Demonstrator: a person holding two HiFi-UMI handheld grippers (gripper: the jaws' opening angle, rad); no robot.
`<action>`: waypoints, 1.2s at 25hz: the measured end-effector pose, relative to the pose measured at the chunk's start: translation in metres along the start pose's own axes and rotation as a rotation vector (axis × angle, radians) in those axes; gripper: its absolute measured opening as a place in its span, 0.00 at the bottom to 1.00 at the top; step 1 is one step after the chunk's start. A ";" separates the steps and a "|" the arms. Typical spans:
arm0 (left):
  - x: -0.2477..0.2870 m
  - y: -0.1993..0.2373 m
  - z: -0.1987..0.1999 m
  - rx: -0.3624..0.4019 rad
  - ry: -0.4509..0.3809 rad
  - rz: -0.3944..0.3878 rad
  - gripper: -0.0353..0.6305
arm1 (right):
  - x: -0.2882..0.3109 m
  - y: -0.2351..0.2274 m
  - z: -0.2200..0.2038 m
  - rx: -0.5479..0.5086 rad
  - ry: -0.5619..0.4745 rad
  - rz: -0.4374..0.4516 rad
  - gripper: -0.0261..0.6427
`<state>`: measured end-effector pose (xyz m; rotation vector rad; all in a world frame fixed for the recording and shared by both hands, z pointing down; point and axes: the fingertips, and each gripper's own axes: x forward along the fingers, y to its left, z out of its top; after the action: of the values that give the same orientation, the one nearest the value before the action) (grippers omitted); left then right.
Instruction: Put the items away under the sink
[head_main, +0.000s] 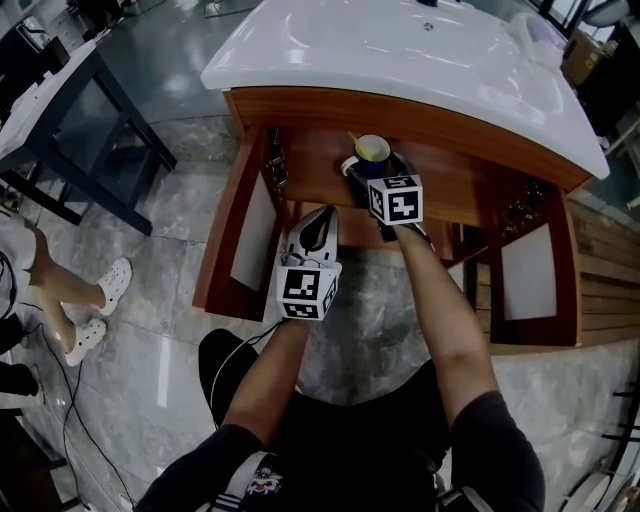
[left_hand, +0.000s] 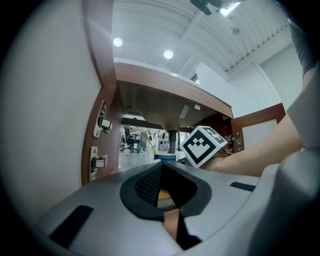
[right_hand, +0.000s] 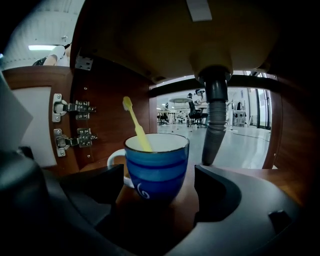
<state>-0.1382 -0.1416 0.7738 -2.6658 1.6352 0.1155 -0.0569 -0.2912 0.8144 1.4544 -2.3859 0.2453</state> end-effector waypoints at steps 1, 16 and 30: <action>0.000 0.000 0.000 0.002 0.001 0.000 0.06 | -0.005 0.001 -0.001 0.000 -0.006 0.003 0.68; 0.016 -0.025 0.008 -0.020 -0.016 -0.028 0.06 | -0.128 0.003 -0.005 -0.046 -0.192 -0.067 0.60; 0.011 -0.050 0.049 -0.010 -0.013 -0.097 0.06 | -0.213 0.014 0.023 -0.053 -0.337 -0.208 0.07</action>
<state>-0.0919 -0.1261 0.7226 -2.7394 1.5028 0.1404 0.0161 -0.1156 0.7144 1.8244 -2.4402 -0.1241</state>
